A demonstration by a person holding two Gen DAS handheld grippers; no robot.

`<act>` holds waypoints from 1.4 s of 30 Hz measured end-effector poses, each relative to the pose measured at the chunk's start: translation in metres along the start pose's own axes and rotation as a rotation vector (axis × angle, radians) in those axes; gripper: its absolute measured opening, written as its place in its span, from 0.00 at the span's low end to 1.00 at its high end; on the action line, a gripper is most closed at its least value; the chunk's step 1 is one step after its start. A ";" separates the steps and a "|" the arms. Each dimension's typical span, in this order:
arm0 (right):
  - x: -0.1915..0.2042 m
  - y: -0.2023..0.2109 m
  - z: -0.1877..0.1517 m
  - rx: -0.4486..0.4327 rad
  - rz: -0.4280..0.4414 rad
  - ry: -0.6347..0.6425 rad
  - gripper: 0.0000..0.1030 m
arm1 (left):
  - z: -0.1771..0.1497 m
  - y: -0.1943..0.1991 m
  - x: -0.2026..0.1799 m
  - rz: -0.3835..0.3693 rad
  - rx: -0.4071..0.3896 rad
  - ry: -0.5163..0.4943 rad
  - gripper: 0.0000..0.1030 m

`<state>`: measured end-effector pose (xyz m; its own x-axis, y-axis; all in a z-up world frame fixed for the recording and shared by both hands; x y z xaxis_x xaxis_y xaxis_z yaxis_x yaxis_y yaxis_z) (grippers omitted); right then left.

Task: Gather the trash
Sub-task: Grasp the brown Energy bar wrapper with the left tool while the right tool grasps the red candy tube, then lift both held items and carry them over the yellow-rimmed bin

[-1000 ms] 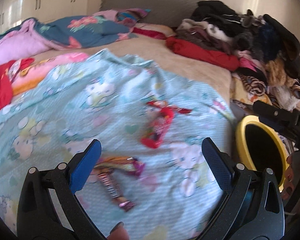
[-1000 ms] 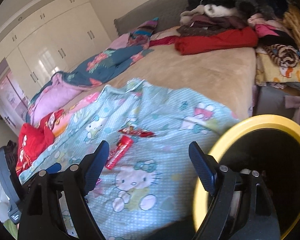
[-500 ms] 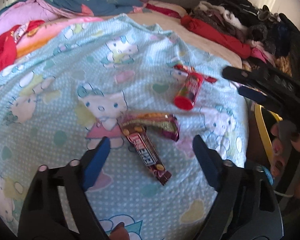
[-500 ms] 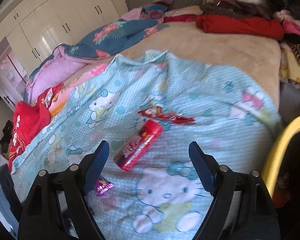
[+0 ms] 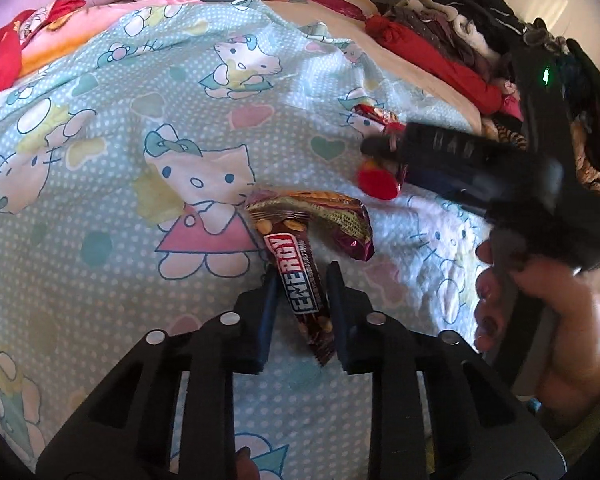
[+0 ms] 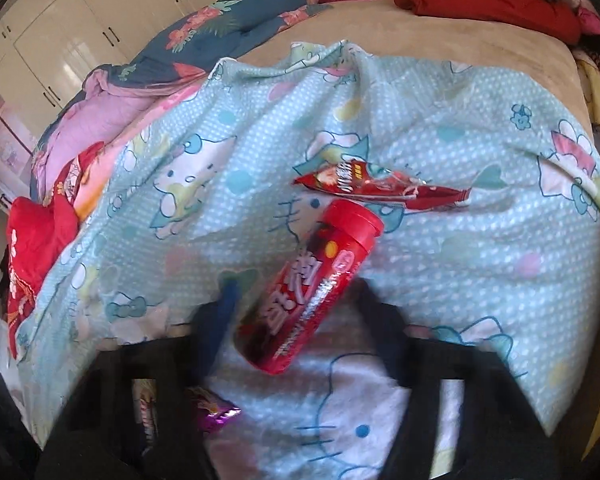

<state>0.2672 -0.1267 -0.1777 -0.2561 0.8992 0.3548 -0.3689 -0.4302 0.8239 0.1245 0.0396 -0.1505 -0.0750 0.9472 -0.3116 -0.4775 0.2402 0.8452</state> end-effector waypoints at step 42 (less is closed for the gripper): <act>-0.134 0.190 -0.048 -0.335 0.118 -0.189 0.27 | 0.019 0.051 -0.142 -0.141 -0.157 -0.257 0.16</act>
Point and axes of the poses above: each gripper's, at about its wrist camera, not at the fingertips, and y roughly against the way its jaws point, x to its left, z to its top, the point moved 1 cm from there along -y, roughly the way its jaws point, and after that the axes turned 6 degrees about x, right-handed, at the moved point
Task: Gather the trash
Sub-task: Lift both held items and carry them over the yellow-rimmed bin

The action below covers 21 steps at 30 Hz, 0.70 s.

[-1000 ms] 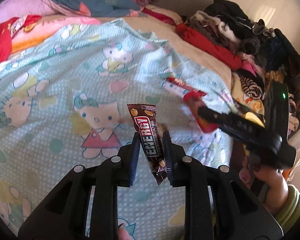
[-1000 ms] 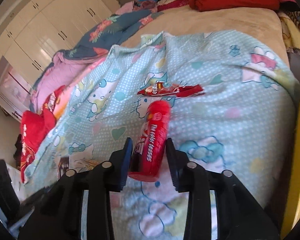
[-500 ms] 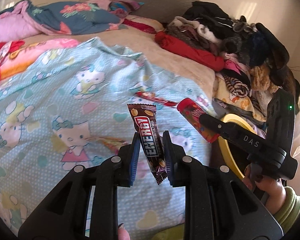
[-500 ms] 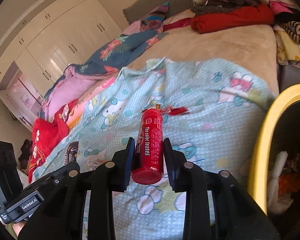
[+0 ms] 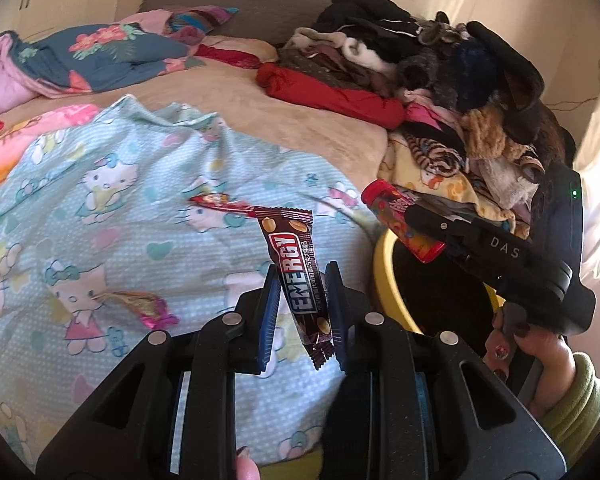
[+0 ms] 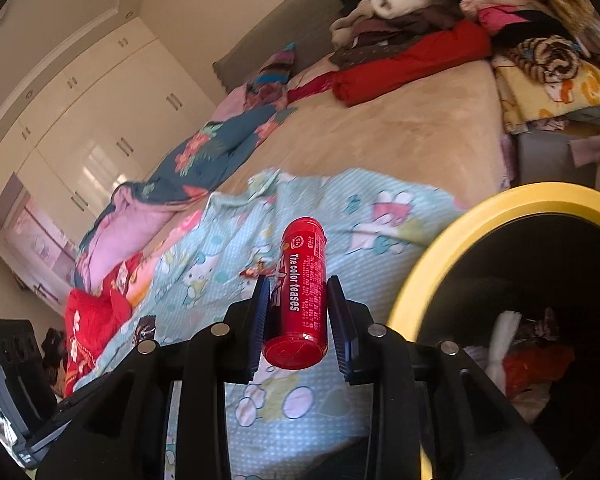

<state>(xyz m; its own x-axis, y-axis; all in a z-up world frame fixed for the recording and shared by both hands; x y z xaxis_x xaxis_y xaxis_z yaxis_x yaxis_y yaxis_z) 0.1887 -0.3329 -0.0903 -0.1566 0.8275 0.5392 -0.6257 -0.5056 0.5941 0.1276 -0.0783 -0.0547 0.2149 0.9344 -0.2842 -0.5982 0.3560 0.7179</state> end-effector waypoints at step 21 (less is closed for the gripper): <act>-0.067 0.055 0.008 -0.095 -0.059 -0.124 0.27 | -0.003 -0.026 -0.069 -0.064 0.042 -0.118 0.16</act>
Point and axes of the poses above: each gripper's, at about its wrist camera, not at the fingertips, and y roughly against the way its jaws point, x to its left, z to its top, the point moved 1 cm from there along -y, roughly the way its jaws point, and after that the axes turned 6 degrees about x, right-handed, at the moved point
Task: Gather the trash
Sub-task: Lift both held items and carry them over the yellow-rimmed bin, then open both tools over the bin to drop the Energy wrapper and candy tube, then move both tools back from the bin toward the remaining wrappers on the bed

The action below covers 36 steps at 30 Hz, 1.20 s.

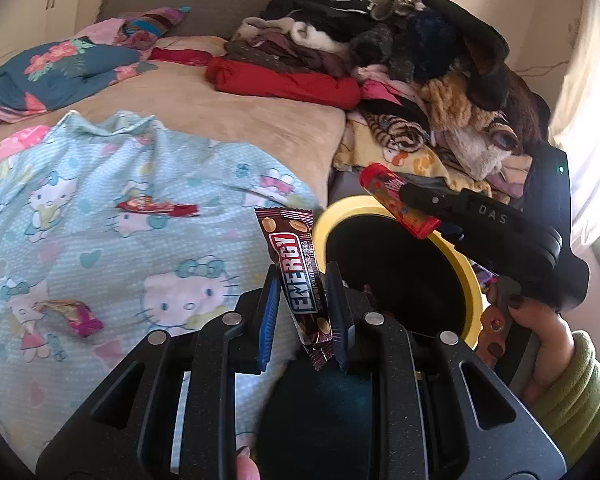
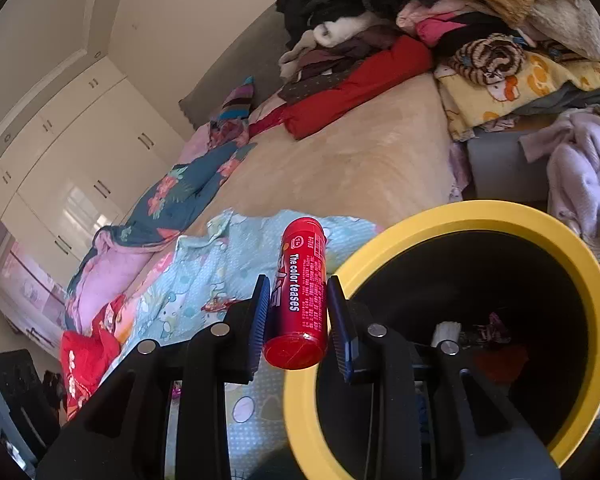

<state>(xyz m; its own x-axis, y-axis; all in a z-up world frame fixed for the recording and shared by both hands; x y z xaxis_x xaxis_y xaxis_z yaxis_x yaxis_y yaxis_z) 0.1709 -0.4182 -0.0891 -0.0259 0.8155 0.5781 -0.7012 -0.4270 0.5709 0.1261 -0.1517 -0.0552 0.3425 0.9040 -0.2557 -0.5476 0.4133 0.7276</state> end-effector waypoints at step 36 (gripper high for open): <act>-0.100 0.039 0.016 -0.004 -0.137 -0.146 0.61 | 0.009 -0.090 -0.084 -0.054 0.121 -0.147 0.69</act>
Point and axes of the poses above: each gripper's, at about its wrist camera, not at the fingertips, and y roughly against the way its jaws point, x to its left, z to its top, the point moved 1 cm from there along -y, roughly the way its jaws point, and after that the axes turned 6 degrees about x, right-handed, at the moved point
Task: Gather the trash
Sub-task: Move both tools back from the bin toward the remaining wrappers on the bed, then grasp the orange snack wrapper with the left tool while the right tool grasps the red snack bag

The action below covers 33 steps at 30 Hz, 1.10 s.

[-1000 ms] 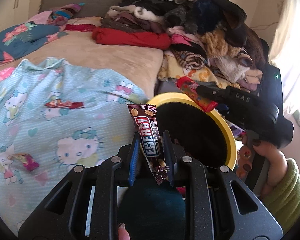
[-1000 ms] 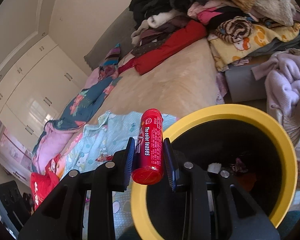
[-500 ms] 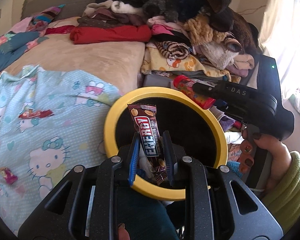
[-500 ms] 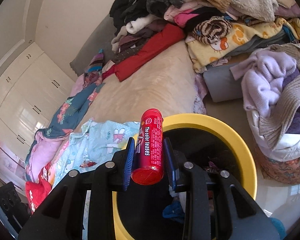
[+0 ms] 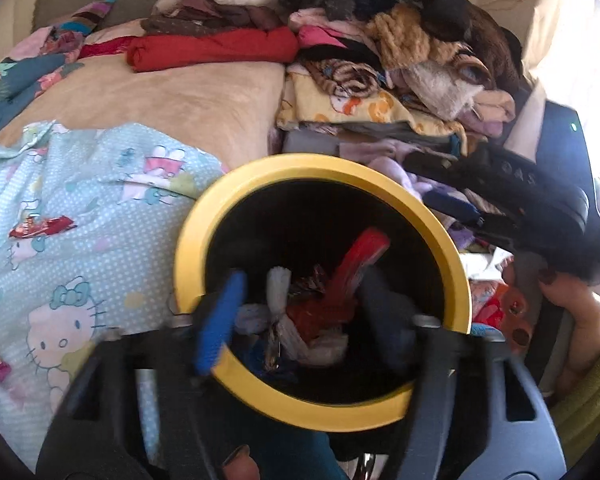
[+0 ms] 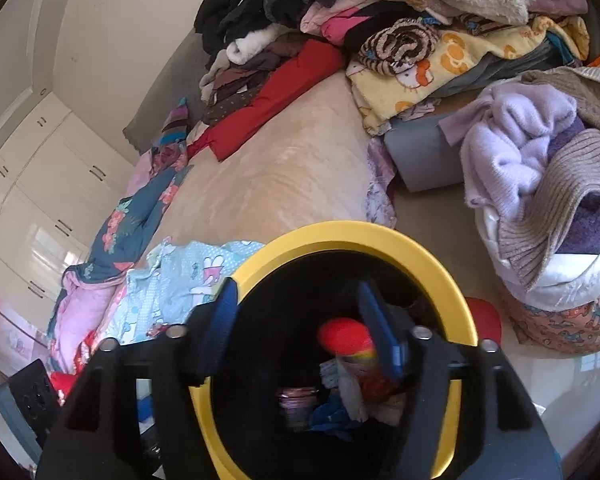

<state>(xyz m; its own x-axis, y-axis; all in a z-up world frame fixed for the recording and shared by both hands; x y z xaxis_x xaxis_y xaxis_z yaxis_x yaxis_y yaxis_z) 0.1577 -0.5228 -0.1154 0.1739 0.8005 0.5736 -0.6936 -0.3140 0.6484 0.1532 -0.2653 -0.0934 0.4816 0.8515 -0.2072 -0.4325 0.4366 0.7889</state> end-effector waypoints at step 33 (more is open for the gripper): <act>0.232 -0.134 -0.067 0.189 -0.006 0.717 0.68 | -0.056 0.094 0.192 0.314 -0.150 0.426 0.90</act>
<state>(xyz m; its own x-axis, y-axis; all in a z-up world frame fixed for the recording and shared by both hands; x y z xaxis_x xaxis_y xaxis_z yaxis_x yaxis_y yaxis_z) 0.2438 -0.2607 -0.1026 -0.3665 0.9191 0.1444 -0.5505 -0.3393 0.7628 0.1626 -0.0442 -0.0910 -0.0259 0.9762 -0.2155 -0.6247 0.1525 0.7658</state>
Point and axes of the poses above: each gripper's, at about its wrist camera, not at the fingertips, and y roughly against the way its jaws point, x to its left, z to its top, the point moved 1 cm from there along -y, roughly the way its jaws point, and after that the axes turned 6 degrees about x, right-handed, at the moved point
